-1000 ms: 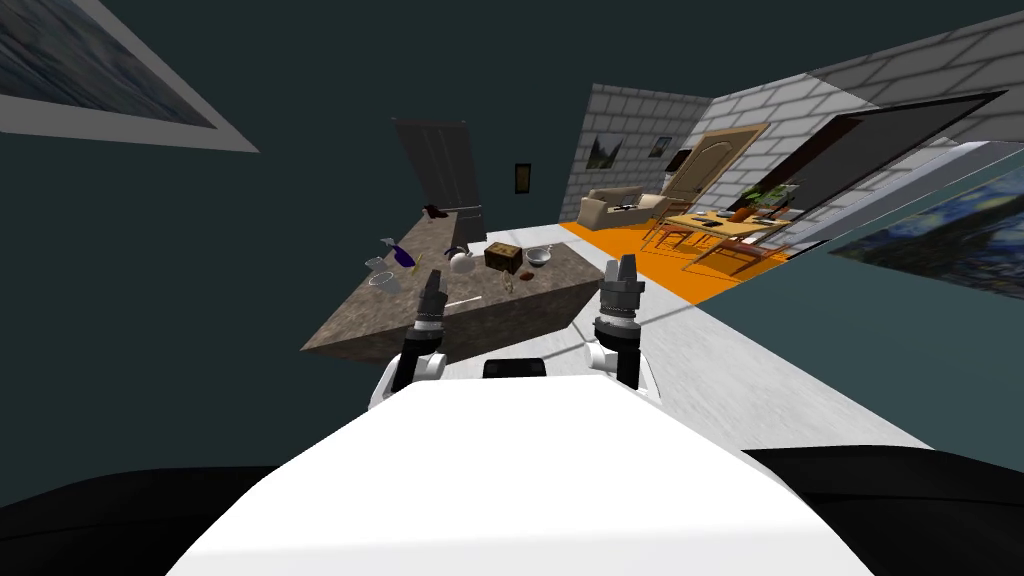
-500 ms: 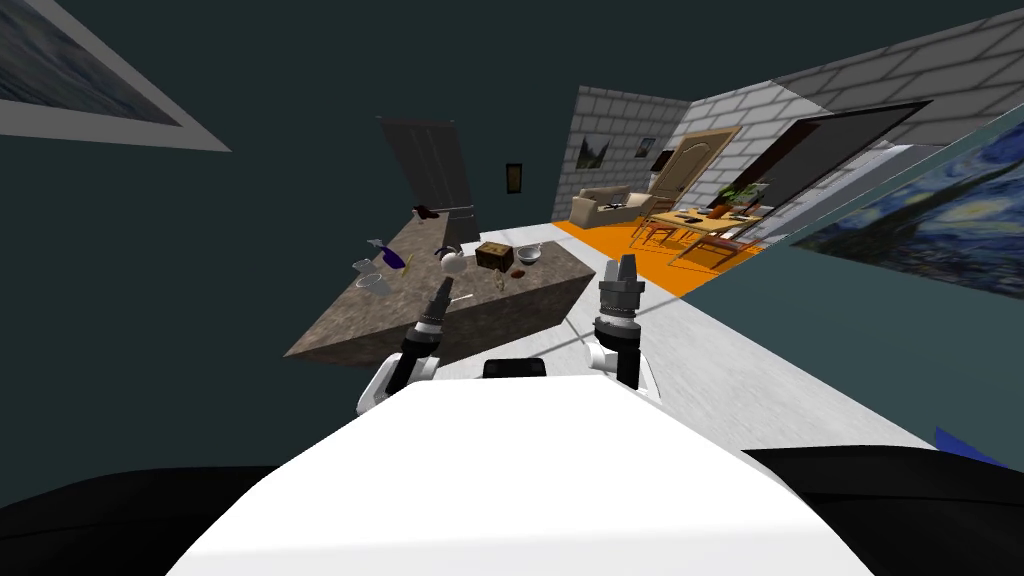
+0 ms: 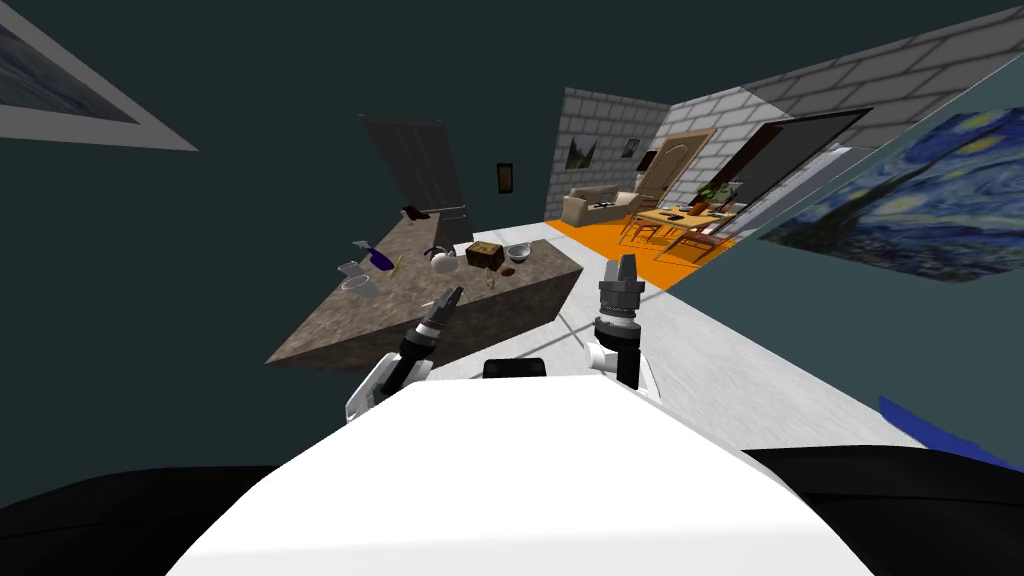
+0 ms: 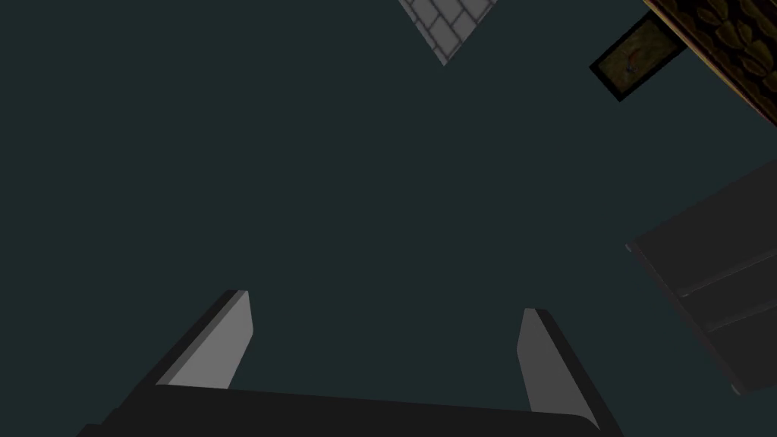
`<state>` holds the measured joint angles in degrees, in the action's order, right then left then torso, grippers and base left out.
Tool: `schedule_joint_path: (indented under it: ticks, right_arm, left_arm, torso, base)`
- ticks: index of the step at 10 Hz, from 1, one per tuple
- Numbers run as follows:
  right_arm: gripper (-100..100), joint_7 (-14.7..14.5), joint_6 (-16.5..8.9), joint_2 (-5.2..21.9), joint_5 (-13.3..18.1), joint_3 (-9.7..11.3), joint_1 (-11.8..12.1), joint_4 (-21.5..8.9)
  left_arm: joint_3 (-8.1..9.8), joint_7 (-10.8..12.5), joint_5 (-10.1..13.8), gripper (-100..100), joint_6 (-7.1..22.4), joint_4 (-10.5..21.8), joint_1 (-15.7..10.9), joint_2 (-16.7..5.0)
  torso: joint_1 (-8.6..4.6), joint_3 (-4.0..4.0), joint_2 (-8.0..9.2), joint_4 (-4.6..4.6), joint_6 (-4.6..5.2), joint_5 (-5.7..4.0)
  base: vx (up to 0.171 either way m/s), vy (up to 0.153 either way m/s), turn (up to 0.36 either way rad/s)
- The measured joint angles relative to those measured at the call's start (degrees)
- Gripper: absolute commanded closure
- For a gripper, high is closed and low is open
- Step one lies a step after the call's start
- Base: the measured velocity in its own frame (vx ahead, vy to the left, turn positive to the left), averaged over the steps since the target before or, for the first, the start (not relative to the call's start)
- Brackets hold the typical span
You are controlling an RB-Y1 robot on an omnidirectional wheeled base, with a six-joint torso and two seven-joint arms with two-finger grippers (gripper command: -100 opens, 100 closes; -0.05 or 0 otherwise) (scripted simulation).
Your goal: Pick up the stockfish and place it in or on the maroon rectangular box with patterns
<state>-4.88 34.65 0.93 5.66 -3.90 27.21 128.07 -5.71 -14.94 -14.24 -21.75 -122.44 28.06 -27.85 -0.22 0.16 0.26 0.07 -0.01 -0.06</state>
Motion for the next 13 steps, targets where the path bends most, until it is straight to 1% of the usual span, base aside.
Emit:
schedule_joint_path:
  ticks: [1, 2, 3, 4, 6, 7, 9, 10, 11, 12, 13]
  right_arm:
    - [0, 0.0, 0.0, 0.0, 0.0, 0.01, -0.01, 0.0]
    - [0, 0.0, 0.0, 0.0, 0.0, 0.0, 0.0, 0.0]
    - [0, 0.0, 0.0, 0.0, 0.0, 0.01, 0.0, 0.0]
    - [0, 0.0, 0.0, 0.0, 0.0, 0.0, 0.0, 0.0]
    - [0, 0.0, 0.0, 0.0, 0.0, 0.0, 0.0, 0.0]
    - [0, 0.0, 0.0, 0.0, 0.0, 0.0, -0.01, 0.0]
    - [0, 0.0, 0.0, 0.0, 0.0, 0.0, 0.0, 0.0]
    - [0, 0.0, 0.0, 0.0, 0.0, 0.0, 0.0, 0.0]
    - [0, 0.0, 0.0, 0.0, 0.0, 0.0, 0.0, 0.0]
    - [0, 0.0, 0.0, 0.0, 0.0, 0.0, 0.01, 0.0]
    - [0, 0.0, 0.0, 0.0, 0.0, 0.0, 0.0, 0.0]
  left_arm:
    - [-0.18, -0.73, -1.67, -100, -0.01, 0.53, 0.09, -1.63]
    - [-0.18, -1.25, -2.62, -100, -0.18, 0.7, 0.41, -3.31]
    - [-0.22, -1.93, -4.2, -100, -0.46, 1.55, 0.36, -5.09]
    - [-0.36, -2.46, -5.3, -100, -0.42, 1.53, 0.6, -6.79]
    - [-0.45, -3.76, -8.02, -100, -0.86, 2.62, 0.86, -10.26]
    - [-0.88, -4.46, -9.68, -100, -0.86, 3.79, 0.13, -12.09]
    - [-0.96, -5.94, -12.59, -100, -1.35, 4.44, 0.99, -15.47]
    - [-1.23, -6.43, -13.93, -100, -1.36, 5.1, 0.56, -17.13]
    - [-1.03, -7.49, -15.56, -100, -2.25, 6.19, 1.24, -18.71]
    - [-1.25, -8.11, -16.95, -100, -2.55, 6.77, 1.01, -20.28]
    - [-1.38, -8.65, -18.57, -100, -2.53, 7.4, 0.9, -22.34]
  torso:
    - [-0.13, 0.0, 0.01, 0.0, 0.03, -0.02]
    - [-0.06, -0.02, -0.04, -0.01, -0.01, -0.02]
    - [-0.08, -0.03, -0.05, -0.01, 0.03, -0.01]
    - [-0.01, -0.02, -0.04, -0.01, -0.01, -0.01]
    - [-0.01, 0.01, 0.01, 0.01, -0.01, 0.0]
    - [-0.06, 0.01, 0.03, 0.0, 0.03, -0.01]
    - [-0.12, 0.0, 0.0, 0.0, 0.02, -0.02]
    - [-0.06, -0.01, -0.02, 0.0, -0.02, -0.02]
    - [-0.13, -0.01, 0.0, 0.0, 0.01, -0.02]
    - [-0.04, -0.02, -0.03, 0.0, -0.02, -0.02]
    - [-0.07, 0.0, 0.0, 0.0, 0.02, -0.01]
  base:
    - [-0.043, -0.086, -0.072]
    - [-0.044, -0.093, -0.176]
    - [-0.047, -0.072, -0.077]
    - [-0.073, -0.09, -0.146]
    - [-0.063, -0.086, -0.125]
    - [-0.049, -0.086, -0.098]
    - [-0.05, -0.102, -0.132]
    - [-0.049, -0.114, -0.191]
    - [-0.041, -0.087, -0.093]
    - [-0.053, -0.098, -0.192]
    - [-0.045, -0.081, -0.096]
